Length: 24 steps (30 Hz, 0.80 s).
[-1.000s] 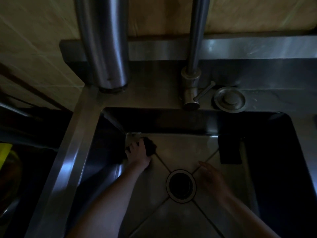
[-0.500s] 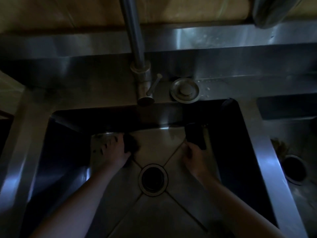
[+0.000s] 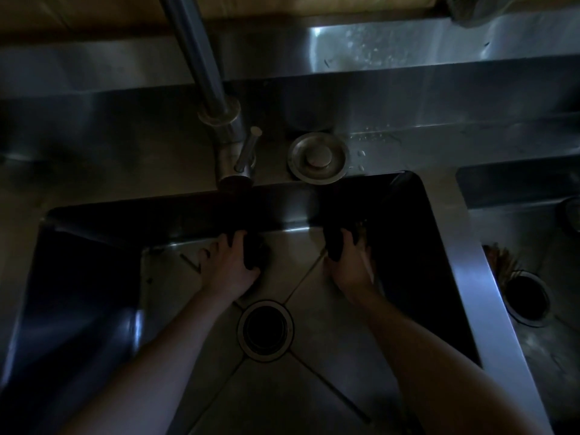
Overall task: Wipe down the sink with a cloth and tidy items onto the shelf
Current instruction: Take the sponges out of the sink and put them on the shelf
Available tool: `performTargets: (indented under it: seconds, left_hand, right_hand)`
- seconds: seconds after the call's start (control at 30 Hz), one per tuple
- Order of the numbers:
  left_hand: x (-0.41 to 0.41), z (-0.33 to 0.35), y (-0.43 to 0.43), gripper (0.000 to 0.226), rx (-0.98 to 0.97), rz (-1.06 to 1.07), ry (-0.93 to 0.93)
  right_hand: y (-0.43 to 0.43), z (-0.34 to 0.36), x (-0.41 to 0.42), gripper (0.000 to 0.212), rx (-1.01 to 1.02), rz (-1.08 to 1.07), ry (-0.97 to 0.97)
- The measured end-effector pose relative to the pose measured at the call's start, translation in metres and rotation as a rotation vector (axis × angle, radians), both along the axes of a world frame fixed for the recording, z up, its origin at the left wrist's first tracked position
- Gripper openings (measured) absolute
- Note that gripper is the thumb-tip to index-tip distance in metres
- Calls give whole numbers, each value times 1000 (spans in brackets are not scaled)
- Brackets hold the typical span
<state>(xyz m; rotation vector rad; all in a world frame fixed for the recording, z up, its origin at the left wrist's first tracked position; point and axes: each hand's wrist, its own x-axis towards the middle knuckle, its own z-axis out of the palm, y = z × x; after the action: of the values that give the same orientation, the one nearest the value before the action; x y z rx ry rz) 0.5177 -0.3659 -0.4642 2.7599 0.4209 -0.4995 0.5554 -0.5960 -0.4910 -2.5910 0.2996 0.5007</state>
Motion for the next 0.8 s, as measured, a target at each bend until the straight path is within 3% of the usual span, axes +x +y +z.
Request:
performTargets:
  seconds: [0.4, 0.8]
  left_hand:
    - [-5, 10, 4, 74, 70, -37, -4]
    - [-49, 83, 18, 70, 59, -38, -86]
  right_hand:
    - [9, 9, 2, 62, -21, -27, -46]
    - [37, 89, -50, 60, 83, 13, -55]
